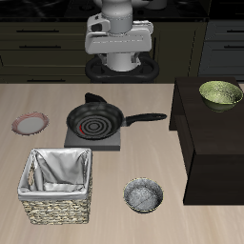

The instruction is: Place the black bowl in the basket

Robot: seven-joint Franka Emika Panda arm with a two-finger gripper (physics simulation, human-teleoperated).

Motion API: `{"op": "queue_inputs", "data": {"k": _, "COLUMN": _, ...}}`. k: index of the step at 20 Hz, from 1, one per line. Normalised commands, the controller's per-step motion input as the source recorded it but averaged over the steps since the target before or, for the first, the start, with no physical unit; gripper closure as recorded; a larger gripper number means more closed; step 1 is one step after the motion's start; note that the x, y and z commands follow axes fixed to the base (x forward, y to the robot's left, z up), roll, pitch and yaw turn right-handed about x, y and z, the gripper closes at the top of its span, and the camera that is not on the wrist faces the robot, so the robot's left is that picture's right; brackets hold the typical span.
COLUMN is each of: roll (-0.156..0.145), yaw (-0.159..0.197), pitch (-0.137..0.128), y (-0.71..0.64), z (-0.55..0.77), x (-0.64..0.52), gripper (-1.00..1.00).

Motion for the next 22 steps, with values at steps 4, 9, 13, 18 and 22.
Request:
{"op": "queue_inputs", "data": {"k": 4, "roll": -0.027, "yaw": -0.008, "pitch": 0.010, "y": 0.04, "z": 0.02, "x": 0.31, "gripper": -1.00}}
{"op": "queue_inputs", "data": {"k": 9, "roll": -0.043, "yaw": -0.002, "pitch": -0.007, "y": 0.05, "z": 0.00, "x": 0.37, "gripper": -1.00}}
{"op": "queue_inputs", "data": {"k": 13, "roll": 0.004, "yaw": -0.015, "pitch": 0.016, "y": 0.09, "z": -0.03, "x": 0.38, "gripper": -1.00}}
{"op": "queue_inputs", "data": {"k": 18, "roll": 0.021, "yaw": -0.007, "pitch": 0.006, "y": 0.09, "z": -0.02, "x": 0.28, "gripper": -1.00}}
{"op": "queue_inputs", "data": {"k": 22, "roll": 0.008, "yaw": 0.016, "pitch": 0.021, "y": 0.11, "z": -0.05, "x": 0.27, "gripper": -1.00}}
